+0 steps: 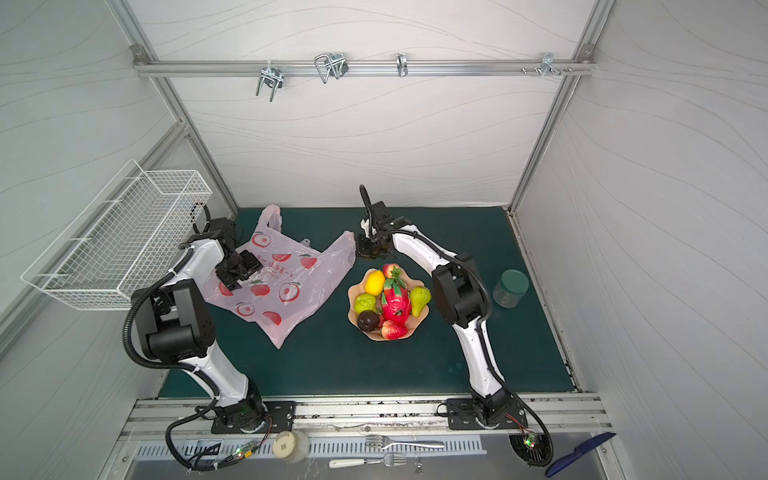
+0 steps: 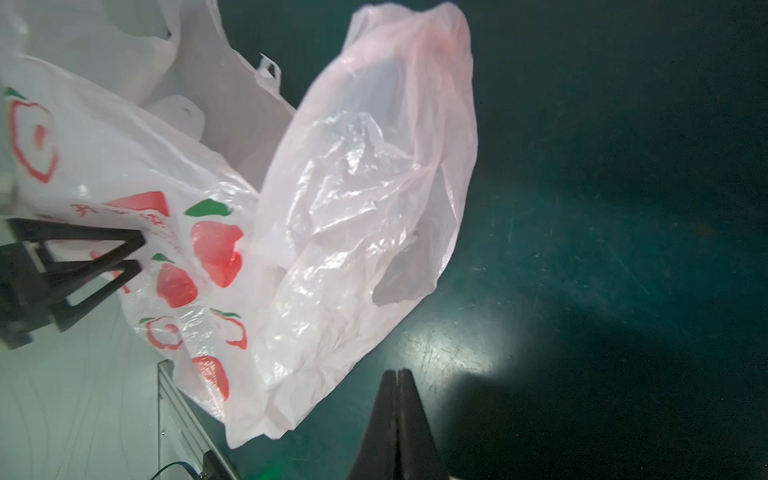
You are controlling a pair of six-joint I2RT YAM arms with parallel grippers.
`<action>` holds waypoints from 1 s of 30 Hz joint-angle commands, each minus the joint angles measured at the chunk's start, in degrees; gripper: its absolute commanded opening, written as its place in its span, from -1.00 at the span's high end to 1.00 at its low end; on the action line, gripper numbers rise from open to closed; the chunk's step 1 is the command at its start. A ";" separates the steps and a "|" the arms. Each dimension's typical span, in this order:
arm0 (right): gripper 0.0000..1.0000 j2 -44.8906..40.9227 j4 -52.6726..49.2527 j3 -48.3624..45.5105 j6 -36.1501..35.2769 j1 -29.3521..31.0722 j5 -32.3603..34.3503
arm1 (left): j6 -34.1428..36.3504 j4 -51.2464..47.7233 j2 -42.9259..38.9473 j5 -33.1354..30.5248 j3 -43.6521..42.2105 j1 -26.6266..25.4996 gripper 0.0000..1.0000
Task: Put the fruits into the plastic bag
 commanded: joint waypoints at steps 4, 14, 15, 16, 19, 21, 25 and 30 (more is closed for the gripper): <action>-0.65 1.10 3.38 5.11 0.24 0.39 -5.41 | 1.86 5.61 -1.89 3.41 -3.27 0.25 -0.38; -0.72 13.22 1.36 17.18 3.71 1.71 -5.05 | 2.41 6.16 -2.14 6.89 -5.43 0.21 -0.38; -0.72 14.53 1.06 18.60 3.87 1.97 -4.80 | 2.58 6.17 -2.15 6.93 -5.62 0.20 -0.38; -0.72 15.59 0.95 19.91 4.21 2.21 -4.67 | 2.77 6.25 -2.18 7.05 -5.68 0.25 -0.38; -0.68 18.39 1.86 22.86 5.87 2.92 -4.82 | 3.35 6.22 -2.27 7.28 -5.91 0.24 -0.37; -0.52 19.69 2.32 23.81 7.61 3.25 -4.56 | 3.79 6.26 -2.08 7.54 -5.91 0.24 -0.38; 0.39 19.42 2.14 22.26 9.45 3.53 -3.22 | 4.24 6.26 -1.40 7.78 -5.93 0.23 -0.38; 1.00 9.68 6.62 9.79 11.15 2.82 -0.62 | 4.21 6.56 -0.65 7.36 -5.59 0.55 -0.38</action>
